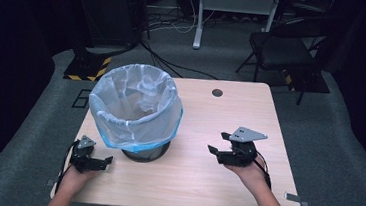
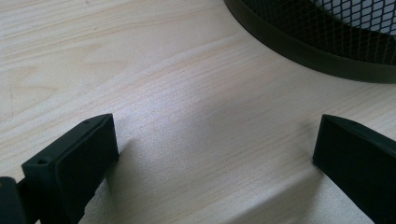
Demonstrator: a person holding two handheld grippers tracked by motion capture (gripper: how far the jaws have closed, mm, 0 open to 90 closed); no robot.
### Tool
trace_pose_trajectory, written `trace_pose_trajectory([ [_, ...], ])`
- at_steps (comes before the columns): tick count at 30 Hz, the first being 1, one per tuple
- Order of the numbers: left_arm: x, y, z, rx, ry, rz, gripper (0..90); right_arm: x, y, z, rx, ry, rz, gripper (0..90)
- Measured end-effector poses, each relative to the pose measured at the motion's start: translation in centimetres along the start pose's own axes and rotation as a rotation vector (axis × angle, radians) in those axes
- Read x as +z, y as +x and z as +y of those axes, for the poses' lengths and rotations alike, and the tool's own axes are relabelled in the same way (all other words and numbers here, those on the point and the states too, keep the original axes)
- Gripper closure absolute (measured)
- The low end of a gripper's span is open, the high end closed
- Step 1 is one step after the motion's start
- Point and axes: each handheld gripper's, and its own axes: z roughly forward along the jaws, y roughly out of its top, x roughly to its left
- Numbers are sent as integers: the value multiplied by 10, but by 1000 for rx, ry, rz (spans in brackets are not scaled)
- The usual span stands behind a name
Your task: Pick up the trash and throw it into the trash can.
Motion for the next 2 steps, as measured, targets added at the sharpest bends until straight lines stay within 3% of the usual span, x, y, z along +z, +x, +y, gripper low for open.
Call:
trace_pose_trajectory([
  [2, 0, 0, 0, -3, 2, 1, 0, 0, -4, -13, -3, 17, -8, 282],
])
